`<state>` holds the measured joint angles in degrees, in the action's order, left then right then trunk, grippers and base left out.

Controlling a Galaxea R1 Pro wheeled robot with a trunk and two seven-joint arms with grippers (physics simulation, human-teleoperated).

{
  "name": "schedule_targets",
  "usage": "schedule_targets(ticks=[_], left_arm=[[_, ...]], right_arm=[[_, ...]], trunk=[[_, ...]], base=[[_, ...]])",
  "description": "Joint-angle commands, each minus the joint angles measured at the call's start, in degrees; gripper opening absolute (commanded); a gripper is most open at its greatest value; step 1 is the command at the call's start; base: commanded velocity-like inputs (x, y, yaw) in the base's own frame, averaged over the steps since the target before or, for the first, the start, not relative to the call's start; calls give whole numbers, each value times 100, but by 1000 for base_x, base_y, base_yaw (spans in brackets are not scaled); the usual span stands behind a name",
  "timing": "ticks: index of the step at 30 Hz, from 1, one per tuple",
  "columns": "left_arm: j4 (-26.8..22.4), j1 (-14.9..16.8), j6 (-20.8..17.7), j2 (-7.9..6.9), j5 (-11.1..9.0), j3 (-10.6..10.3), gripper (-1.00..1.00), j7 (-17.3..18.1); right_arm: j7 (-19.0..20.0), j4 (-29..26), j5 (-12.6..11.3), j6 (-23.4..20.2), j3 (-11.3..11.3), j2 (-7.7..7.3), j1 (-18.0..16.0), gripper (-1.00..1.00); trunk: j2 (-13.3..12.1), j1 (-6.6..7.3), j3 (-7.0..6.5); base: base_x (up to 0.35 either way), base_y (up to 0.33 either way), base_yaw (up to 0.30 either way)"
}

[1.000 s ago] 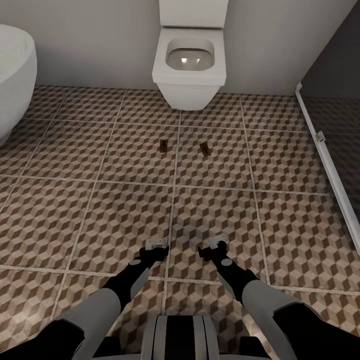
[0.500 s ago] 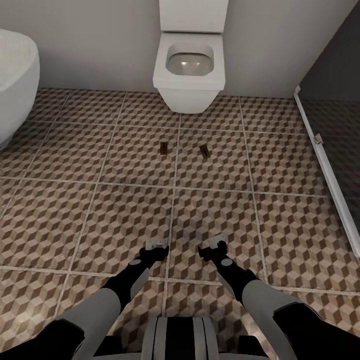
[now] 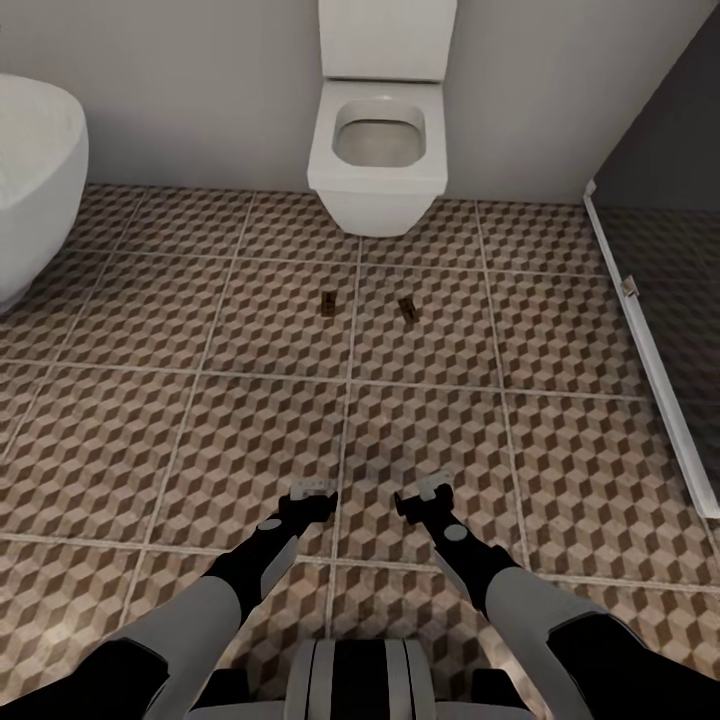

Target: Take the four mousetraps from the cabinet in the bathroom and place them on the bathroom floor. Make sure all four end up on the same floor surface, and ensure that at least two of them are either under or directly next to the same bathroom sink.

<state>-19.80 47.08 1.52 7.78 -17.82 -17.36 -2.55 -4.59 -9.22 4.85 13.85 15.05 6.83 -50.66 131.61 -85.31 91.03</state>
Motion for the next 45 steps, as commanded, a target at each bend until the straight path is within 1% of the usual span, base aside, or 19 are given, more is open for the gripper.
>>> schedule_targets(ticks=[1,11,22,29,33,34,36,42,45], left_arm=[[2,3,16,-4,-54,-48,100,-27],[2,-10,-19,-15,-53,-48,100,-27],[27,-96,-108,-59,-40,-48,100,-27],[349,-123,-85,-115,-34,-48,100,-32],[511,-126,-73,-142,-31,-48,100,-34],[573,-127,-67,-167,-30,-48,100,-35],[622,-128,-63,-196,-29,-48,100,-35],[766,-145,-53,-285,-28,-48,100,-31],[850,-154,-48,-307,-28,-48,100,-29]], right_arm=[[-43,8,51,32,15,0,9,100],[-21,8,51,274,16,-32,273,100],[-16,2,44,333,8,-80,504,100],[23,0,17,420,7,-286,541,100],[118,-1,11,495,2,-402,545,100],[176,-1,10,517,1,-463,546,100],[236,-1,7,531,0,-522,548,100],[349,-5,0,559,-9,-656,549,100],[364,-7,-1,562,-10,-689,548,100]], trunk=[[-41,23,-16],[-442,243,-196],[-883,484,-393],[-1164,638,-519],[-1324,726,-591],[-1364,748,-609],[-1444,792,-645],[-1685,924,-752],[-1805,989,-806]], base=[[0,0,0],[0,0,0],[0,0,0],[0,0,0],[0,0,0],[0,0,0],[0,0,0],[0,0,0],[0,0,0]])
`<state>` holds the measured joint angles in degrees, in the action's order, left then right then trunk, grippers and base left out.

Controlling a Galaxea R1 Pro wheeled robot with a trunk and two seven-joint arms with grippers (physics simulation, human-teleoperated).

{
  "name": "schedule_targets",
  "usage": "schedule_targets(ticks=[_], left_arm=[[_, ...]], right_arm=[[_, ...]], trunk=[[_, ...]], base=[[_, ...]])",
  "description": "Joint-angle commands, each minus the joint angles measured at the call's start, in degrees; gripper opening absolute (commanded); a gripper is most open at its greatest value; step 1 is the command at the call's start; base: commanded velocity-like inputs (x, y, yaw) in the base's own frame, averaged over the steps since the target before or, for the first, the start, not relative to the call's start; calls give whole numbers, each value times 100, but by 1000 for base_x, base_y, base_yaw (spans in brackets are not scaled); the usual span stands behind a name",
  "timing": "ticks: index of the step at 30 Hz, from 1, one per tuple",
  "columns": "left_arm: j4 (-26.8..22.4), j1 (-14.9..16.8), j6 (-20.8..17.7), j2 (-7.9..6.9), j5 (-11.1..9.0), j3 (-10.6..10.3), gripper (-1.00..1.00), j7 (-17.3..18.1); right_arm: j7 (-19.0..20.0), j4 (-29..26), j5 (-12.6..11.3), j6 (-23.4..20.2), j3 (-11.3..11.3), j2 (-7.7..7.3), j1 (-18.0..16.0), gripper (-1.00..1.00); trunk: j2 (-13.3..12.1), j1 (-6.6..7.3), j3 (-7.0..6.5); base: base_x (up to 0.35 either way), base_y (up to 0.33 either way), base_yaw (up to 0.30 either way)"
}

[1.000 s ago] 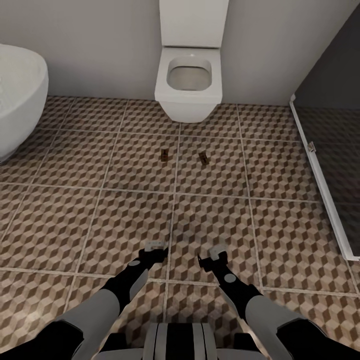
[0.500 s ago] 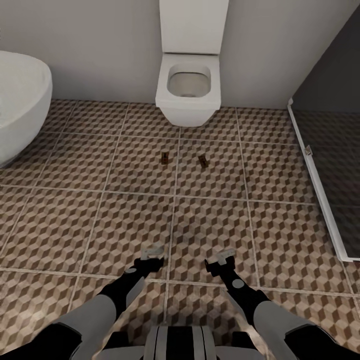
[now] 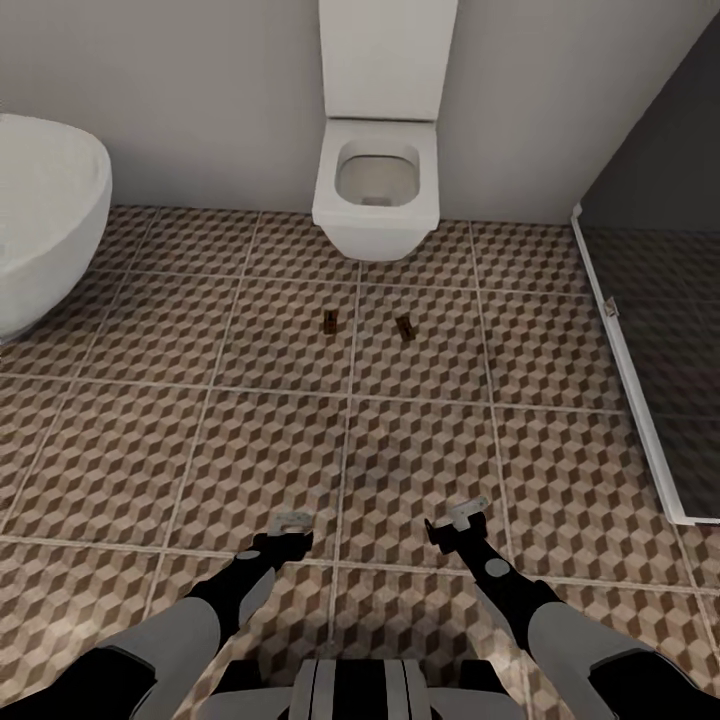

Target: Take the four mousetraps from the cabinet in the bathroom and place them on the bathroom floor. Make sure all four end up on the same floor surface, and ensure that at least two of them are either under or directly next to the same bathroom sink.

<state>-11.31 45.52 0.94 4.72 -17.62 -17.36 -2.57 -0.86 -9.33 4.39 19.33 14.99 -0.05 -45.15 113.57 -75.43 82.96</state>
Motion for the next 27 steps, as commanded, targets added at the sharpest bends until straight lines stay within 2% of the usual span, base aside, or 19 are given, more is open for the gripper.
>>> schedule_targets(ticks=[1,6,13,27], left_arm=[[33,0,14,-6,-48,-49,100,-25],[226,-5,161,-28,-48,-49,100,-16],[630,-7,726,-82,-48,-49,100,-3],[1225,-13,1312,-216,-57,-49,100,20]], right_arm=[[-6,4,46,15,-4,-10,0,100],[3,2,45,17,-5,-53,-2,100],[40,3,45,18,-5,-124,2,100],[54,10,43,21,-5,-153,194,100]], trunk=[[-41,23,-16],[-241,133,-106],[-522,286,-232],[-1083,594,-483]], base=[[0,0,0],[0,0,0],[0,0,0],[0,0,0]])
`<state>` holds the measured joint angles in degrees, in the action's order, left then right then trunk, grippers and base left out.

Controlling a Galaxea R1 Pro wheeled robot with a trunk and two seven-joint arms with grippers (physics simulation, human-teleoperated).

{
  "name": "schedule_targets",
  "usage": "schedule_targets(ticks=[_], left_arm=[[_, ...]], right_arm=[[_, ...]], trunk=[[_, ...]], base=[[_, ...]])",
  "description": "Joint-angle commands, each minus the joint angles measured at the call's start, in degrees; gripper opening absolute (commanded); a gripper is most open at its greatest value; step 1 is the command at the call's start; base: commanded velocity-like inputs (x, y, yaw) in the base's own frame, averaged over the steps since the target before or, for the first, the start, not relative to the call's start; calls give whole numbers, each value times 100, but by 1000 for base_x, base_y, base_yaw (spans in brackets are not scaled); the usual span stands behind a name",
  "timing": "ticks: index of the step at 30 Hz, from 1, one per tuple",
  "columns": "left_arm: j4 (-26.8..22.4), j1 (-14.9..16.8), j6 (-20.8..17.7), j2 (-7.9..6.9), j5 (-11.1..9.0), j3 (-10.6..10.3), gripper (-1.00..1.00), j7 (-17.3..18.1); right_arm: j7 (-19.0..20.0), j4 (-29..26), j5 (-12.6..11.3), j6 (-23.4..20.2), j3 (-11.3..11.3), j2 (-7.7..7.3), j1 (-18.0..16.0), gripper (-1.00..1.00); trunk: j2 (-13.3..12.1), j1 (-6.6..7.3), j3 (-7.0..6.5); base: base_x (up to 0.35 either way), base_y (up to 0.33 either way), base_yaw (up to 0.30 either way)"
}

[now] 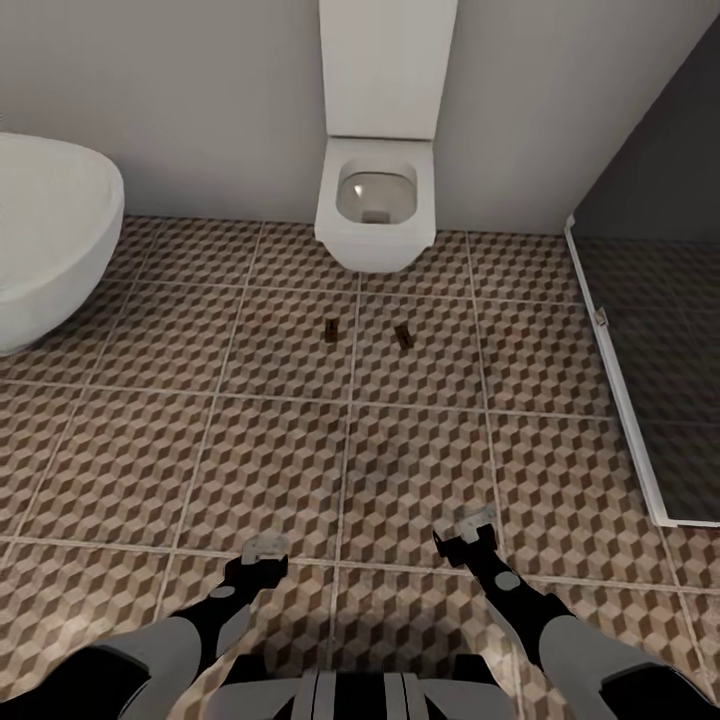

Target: Take the four mousetraps from the cabinet in the bathroom and place them on the bathroom floor. Make sure all four end up on the same floor surface, and ensure that at least two of them are either under or directly next to the same bathroom sink.

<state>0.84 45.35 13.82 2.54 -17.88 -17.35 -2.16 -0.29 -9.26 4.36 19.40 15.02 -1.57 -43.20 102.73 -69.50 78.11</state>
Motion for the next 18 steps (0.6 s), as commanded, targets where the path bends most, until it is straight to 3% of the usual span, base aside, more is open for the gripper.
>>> schedule_targets(ticks=[1,11,18], left_arm=[[37,3,63,1,-31,-50,100,-19],[135,-148,264,-13,-31,-50,100,-20],[143,-281,470,-16,-31,-50,100,-21]], right_arm=[[-2,3,46,16,-7,-1,14,100],[2,1,47,37,-7,-3,165,100],[-4,3,47,279,-7,-3,355,100]], trunk=[[-40,23,-17],[-442,242,-196],[-722,396,-322]], base=[[0,0,0],[0,0,0],[0,0,0]])
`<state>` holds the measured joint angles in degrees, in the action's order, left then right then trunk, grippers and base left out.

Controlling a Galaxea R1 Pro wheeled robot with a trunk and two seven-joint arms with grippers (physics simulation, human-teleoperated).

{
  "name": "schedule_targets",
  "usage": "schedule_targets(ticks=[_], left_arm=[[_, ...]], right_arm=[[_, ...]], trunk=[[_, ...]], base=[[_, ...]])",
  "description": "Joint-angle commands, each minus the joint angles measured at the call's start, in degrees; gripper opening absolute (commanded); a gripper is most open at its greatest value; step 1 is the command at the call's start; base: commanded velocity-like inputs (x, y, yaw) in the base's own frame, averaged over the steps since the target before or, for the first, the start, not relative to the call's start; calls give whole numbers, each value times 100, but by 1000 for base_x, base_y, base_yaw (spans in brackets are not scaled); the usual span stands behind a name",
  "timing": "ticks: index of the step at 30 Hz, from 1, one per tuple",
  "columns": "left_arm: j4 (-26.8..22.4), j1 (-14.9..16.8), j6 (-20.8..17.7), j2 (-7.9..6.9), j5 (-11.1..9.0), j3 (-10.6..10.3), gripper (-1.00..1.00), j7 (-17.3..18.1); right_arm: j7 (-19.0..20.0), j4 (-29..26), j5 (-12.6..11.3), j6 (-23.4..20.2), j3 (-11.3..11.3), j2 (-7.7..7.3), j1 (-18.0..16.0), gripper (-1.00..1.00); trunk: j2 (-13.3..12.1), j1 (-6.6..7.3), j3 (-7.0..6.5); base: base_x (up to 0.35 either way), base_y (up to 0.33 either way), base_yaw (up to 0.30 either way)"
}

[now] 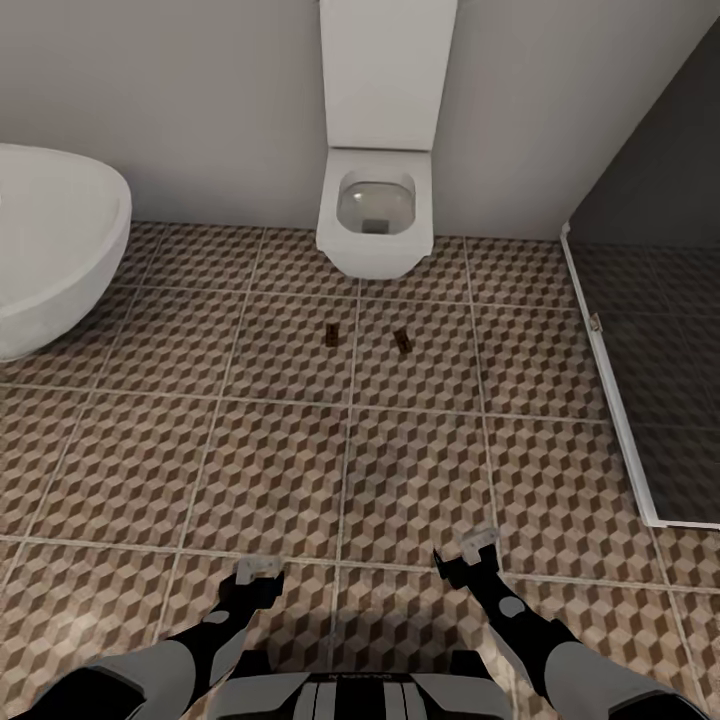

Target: Take the four mousetraps from the cabinet in the bathroom and place them on the bathroom floor. Make sure all four end up on the same floor surface, and ensure that at least two of them are either under or directly next to the same bathroom sink.

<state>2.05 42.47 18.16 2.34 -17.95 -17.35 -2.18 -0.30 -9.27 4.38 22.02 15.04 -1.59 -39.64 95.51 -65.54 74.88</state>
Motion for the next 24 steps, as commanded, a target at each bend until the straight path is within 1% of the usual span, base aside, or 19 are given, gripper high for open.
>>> schedule_targets(ticks=[1,3,8,16,24], left_arm=[[22,-21,56,4,-24,-49,100,-20],[23,-97,103,4,-24,-49,100,-20],[23,-166,168,4,-24,-49,100,-20],[23,-251,294,-9,-24,-49,100,-20],[18,-287,316,-13,-24,-49,100,-20]], right_arm=[[-5,3,45,61,-9,-1,36,100],[-11,3,45,179,-9,0,122,100],[-19,4,45,276,-9,0,191,100],[-29,4,45,322,-9,-7,250,100],[-31,4,45,328,-10,-2,262,100]], trunk=[[-40,23,-17],[-120,67,-52],[-321,176,-142],[-642,352,-286],[-963,528,-429]], base=[[0,0,0],[0,0,0],[0,0,0],[0,0,0],[0,0,0]])
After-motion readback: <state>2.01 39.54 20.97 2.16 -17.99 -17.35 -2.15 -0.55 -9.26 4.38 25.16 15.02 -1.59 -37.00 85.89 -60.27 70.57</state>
